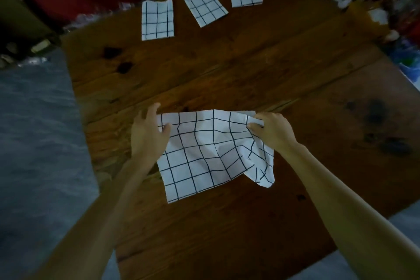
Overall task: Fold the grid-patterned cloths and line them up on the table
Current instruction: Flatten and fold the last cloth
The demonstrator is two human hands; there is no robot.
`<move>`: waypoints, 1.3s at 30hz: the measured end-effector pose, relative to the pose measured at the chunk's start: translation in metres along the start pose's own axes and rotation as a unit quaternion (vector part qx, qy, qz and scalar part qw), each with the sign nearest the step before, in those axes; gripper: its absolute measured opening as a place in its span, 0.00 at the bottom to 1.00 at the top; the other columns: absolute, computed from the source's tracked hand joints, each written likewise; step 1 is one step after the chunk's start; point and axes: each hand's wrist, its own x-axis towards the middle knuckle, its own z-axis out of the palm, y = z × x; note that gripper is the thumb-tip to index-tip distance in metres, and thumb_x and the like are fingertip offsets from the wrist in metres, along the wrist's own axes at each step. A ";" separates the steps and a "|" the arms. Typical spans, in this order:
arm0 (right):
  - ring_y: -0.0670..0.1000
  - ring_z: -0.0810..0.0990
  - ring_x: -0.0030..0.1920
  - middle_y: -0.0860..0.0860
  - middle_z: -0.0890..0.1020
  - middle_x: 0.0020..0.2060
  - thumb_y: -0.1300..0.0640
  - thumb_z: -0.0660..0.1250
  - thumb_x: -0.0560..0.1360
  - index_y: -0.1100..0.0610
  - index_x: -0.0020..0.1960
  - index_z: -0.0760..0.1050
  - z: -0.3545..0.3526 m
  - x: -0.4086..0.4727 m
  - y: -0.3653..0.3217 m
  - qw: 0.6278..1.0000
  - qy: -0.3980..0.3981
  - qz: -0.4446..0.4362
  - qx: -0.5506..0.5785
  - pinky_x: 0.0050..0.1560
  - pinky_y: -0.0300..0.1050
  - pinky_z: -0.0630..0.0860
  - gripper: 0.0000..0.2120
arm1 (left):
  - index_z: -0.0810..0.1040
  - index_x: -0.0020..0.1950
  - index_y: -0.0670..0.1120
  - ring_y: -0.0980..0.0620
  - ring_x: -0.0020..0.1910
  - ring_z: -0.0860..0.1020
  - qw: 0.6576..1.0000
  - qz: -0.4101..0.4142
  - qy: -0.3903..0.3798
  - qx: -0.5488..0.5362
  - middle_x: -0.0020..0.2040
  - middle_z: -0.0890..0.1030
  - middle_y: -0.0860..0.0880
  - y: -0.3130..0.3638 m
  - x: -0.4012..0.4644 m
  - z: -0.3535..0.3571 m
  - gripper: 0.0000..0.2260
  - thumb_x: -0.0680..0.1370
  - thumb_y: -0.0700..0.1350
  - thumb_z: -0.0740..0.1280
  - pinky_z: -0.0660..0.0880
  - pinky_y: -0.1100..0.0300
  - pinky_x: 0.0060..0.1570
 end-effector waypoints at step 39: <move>0.44 0.73 0.48 0.49 0.77 0.52 0.49 0.63 0.79 0.57 0.58 0.76 0.042 -0.165 0.006 0.948 0.142 0.216 0.187 0.42 0.33 0.66 0.14 | 0.79 0.46 0.42 0.44 0.42 0.80 0.948 0.298 -0.010 0.111 0.43 0.81 0.44 -0.046 -0.138 0.035 0.09 0.69 0.36 0.74 0.77 0.51 0.45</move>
